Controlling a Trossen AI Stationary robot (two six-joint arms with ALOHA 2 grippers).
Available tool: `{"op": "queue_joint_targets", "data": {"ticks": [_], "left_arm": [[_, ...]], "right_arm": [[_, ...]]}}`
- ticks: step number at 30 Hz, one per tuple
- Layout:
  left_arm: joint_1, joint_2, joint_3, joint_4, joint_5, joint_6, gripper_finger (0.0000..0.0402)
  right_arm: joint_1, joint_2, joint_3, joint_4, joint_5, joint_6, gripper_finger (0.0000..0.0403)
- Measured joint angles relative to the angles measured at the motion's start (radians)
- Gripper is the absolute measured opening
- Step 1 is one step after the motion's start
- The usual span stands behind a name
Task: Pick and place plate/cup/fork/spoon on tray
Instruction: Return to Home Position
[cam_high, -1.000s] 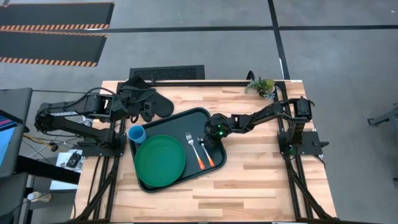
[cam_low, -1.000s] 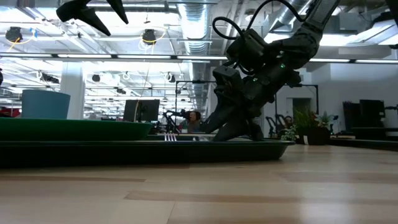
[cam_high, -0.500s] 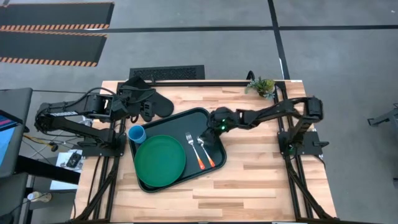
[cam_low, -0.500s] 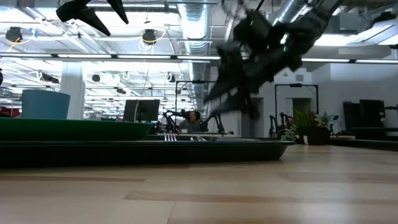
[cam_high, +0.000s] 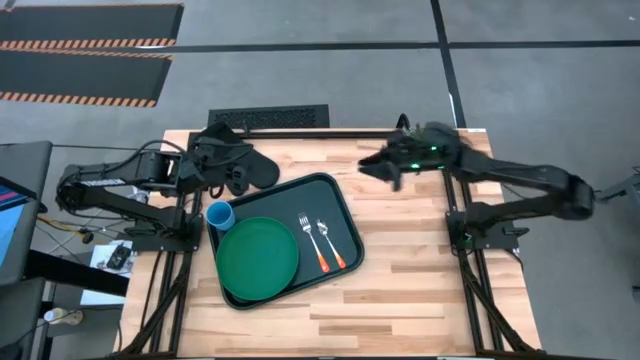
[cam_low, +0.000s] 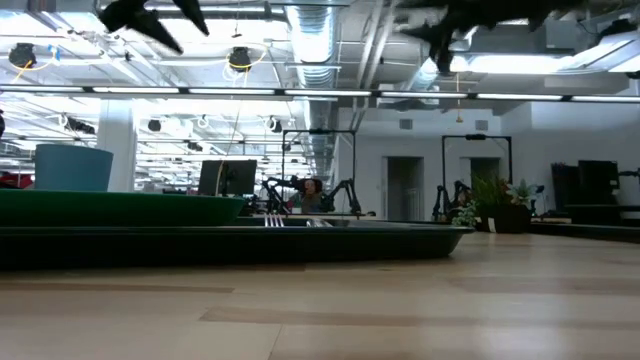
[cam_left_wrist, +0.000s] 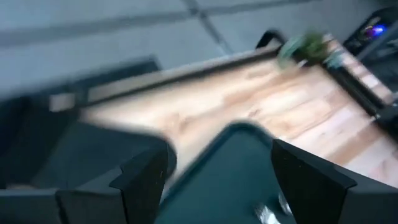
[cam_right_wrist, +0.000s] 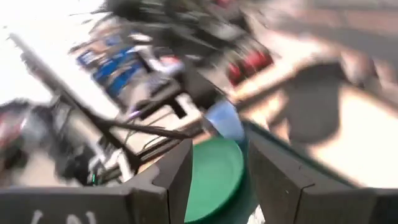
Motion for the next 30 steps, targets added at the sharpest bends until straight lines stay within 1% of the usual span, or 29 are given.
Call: {"op": "queue_joint_targets", "data": {"ticks": [2, 5, 7, 9, 11, 12, 14, 18, 20, 22, 23, 25, 28, 30], "left_arm": [[-0.030, 0.000, 0.000, 0.084, -0.065, 0.101, 0.0270], [-0.071, -0.028, -0.002, 0.179, -0.112, 0.247, 0.0270], [-0.097, -0.068, -0.022, 0.214, -0.150, 0.282, 0.0270], [-0.126, -0.131, -0.079, 0.242, -0.186, 0.284, 0.0270], [-0.155, -0.212, -0.163, 0.342, -0.200, 0.292, 0.0270], [-0.168, -0.257, -0.217, 0.406, -0.189, 0.312, 0.0270], [-0.191, -0.345, -0.330, 0.553, -0.116, 0.370, 0.0270], [-0.212, -0.485, -0.572, 0.858, 0.052, 0.508, 0.0270], [-0.218, -0.537, -0.684, 0.973, 0.104, 0.559, 0.0270], [-0.221, -0.576, -0.786, 1.083, 0.124, 0.581, 0.0270], [-0.221, -0.592, -0.834, 1.127, 0.130, 0.583, 0.0270], [-0.221, -0.626, -0.913, 1.193, 0.177, 0.582, 0.0270], [-0.222, -0.680, -1.003, 1.254, 0.291, 0.578, 0.0270], [-0.221, -0.723, -1.050, 1.280, 0.359, 0.572, 0.0270]], "right_arm": [[0.019, -0.074, -0.026, 0.045, -0.038, -0.098, 0.0180], [0.020, -0.162, -0.097, 0.166, -0.069, -0.087, 0.0182], [0.010, -0.219, -0.162, 0.225, -0.058, -0.078, 0.0183], [0.000, -0.273, -0.242, 0.268, -0.049, -0.047, 0.0183], [-0.005, -0.309, -0.318, 0.333, -0.060, 0.010, 0.0182], [-0.006, -0.326, -0.357, 0.360, -0.060, 0.037, 0.0182], [-0.006, -0.342, -0.424, 0.442, -0.045, 0.075, 0.0182], [-0.004, -0.350, -0.529, 0.614, -0.057, 0.092, 0.0184], [-0.003, -0.345, -0.582, 0.702, -0.066, 0.080, 0.0185], [0.003, -0.338, -0.634, 0.809, -0.082, 0.080, 0.0185], [0.007, -0.336, -0.661, 0.861, -0.087, 0.087, 0.0185], [0.011, -0.334, -0.720, 0.943, -0.093, 0.099, 0.0185], [0.017, -0.335, -0.793, 1.107, -0.150, 0.088, 0.0185], [0.017, -0.335, -0.829, 1.164, -0.186, 0.084, 0.0185]]}}
